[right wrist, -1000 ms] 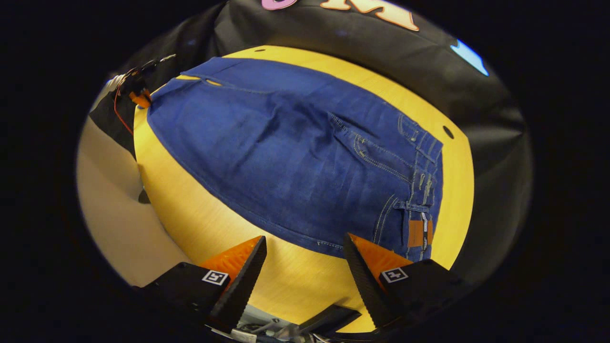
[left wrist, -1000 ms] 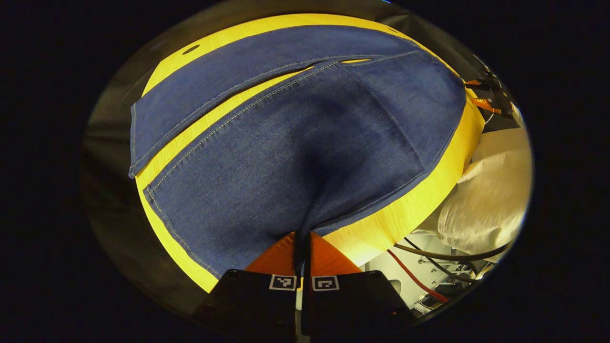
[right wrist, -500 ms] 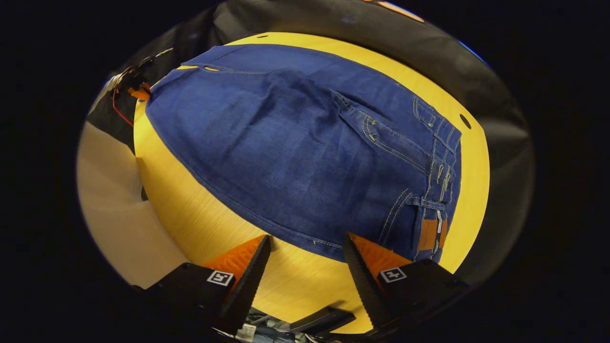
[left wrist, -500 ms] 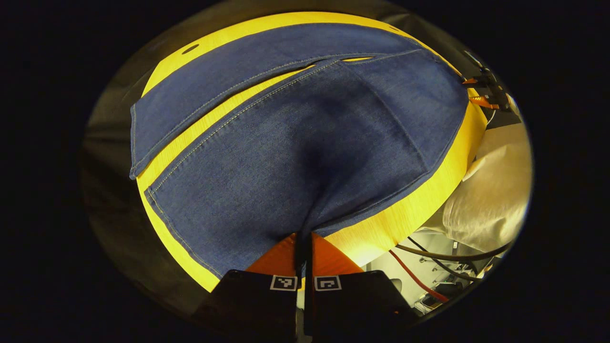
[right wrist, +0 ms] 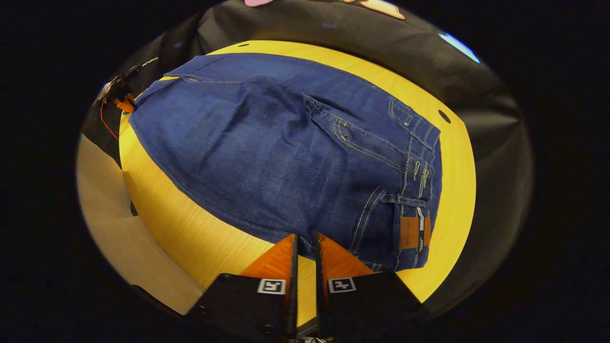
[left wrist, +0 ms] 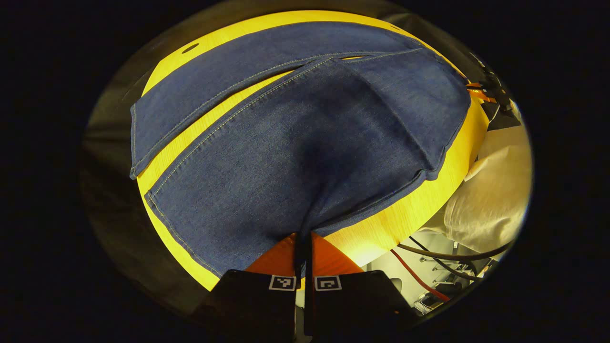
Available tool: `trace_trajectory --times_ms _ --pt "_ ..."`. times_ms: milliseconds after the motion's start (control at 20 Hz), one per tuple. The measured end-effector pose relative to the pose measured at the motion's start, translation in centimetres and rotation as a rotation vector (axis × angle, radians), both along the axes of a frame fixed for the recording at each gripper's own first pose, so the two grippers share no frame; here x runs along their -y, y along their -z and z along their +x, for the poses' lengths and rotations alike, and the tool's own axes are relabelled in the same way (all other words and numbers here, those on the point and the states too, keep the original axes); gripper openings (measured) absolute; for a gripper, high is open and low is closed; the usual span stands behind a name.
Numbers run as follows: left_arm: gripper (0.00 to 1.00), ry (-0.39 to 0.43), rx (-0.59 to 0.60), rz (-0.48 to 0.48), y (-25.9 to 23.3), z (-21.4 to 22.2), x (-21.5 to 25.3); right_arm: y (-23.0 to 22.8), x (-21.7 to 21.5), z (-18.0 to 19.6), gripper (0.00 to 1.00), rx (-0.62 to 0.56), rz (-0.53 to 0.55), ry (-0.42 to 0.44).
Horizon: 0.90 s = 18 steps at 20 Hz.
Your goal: Grasp the waist and the cuffs of the jeans and fold them to make the two legs overlap; first hold the waist and fold one-third of the jeans toward the cuffs, then hold the cuffs and fold the remaining one-third in the same direction to finish folding.
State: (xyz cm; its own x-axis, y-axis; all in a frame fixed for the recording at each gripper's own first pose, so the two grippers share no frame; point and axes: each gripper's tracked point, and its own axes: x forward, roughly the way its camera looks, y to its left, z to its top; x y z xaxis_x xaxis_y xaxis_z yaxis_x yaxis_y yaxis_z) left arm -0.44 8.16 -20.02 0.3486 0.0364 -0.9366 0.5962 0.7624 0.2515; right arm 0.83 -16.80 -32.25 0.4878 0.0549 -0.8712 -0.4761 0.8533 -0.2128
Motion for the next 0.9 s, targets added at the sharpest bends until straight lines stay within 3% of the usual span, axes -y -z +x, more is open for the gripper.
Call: trace_trajectory --times_ms 100,200,400,750,900 --pt "0.0 0.006 0.013 0.001 -0.1 -0.1 -0.1 -0.1 0.0 0.1 0.11 0.005 -0.018 -0.02" --pt "0.0 0.006 0.022 -0.001 0.0 -0.1 0.0 0.0 0.1 0.2 0.07 0.006 -0.018 -0.035" --pt "0.0 -0.003 0.038 -0.02 0.0 -0.1 0.0 -0.2 0.2 0.2 0.0 0.013 0.022 0.055" --pt "0.0 0.008 -0.001 -0.001 -0.3 -0.7 -0.4 -2.1 -0.1 -2.0 0.02 0.064 0.04 0.144" --pt "0.0 0.005 0.016 0.024 -1.3 -0.6 -1.0 -2.0 0.1 -3.0 0.02 0.055 0.036 0.121"
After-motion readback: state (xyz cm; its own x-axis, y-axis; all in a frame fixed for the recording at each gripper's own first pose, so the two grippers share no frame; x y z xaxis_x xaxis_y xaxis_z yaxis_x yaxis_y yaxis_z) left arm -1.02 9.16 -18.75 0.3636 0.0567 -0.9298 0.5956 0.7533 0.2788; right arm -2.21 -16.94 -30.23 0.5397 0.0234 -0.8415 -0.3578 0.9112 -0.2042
